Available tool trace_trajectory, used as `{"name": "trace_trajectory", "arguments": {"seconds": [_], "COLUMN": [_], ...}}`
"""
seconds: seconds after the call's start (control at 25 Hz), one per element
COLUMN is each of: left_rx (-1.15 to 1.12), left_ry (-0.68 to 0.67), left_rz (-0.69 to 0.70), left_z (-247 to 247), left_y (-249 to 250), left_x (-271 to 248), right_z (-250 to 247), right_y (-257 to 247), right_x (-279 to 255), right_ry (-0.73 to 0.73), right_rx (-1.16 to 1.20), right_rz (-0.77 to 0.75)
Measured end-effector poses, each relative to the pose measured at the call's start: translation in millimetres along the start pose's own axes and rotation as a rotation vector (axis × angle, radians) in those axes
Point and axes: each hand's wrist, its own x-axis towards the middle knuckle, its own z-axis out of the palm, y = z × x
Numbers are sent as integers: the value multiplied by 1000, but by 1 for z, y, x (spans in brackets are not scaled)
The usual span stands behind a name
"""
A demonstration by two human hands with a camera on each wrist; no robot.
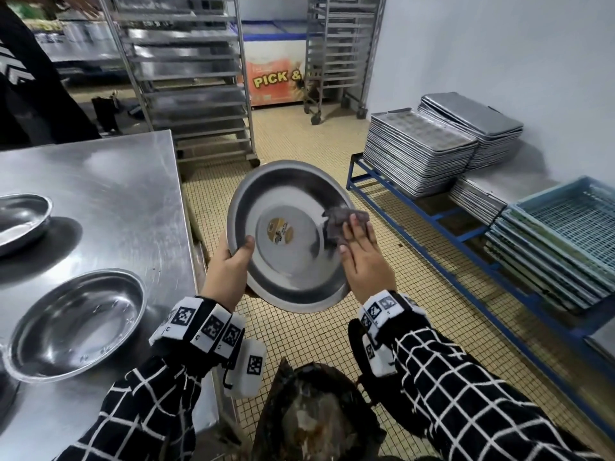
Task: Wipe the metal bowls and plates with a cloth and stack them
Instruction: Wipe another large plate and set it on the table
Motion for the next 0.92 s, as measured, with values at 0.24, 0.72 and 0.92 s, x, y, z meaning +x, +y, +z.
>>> {"name": "trace_trajectory", "arguments": {"seconds": [0.24,0.72,0.92], "left_rx": [-21,48,-110], "left_ry": [-116,-116,141], "left_rz": [-134,93,-98], "left_z": [-11,16,6], "left_y": [-3,-16,-12], "left_x": [1,-22,-14], "right_z": [-45,-13,-13], "right_y": [-4,-73,-77], "right_x": [20,-11,-18], "right_ry": [-66,269,28], "right_rx": [320,1026,895], "right_rz": [261,677,574]}}
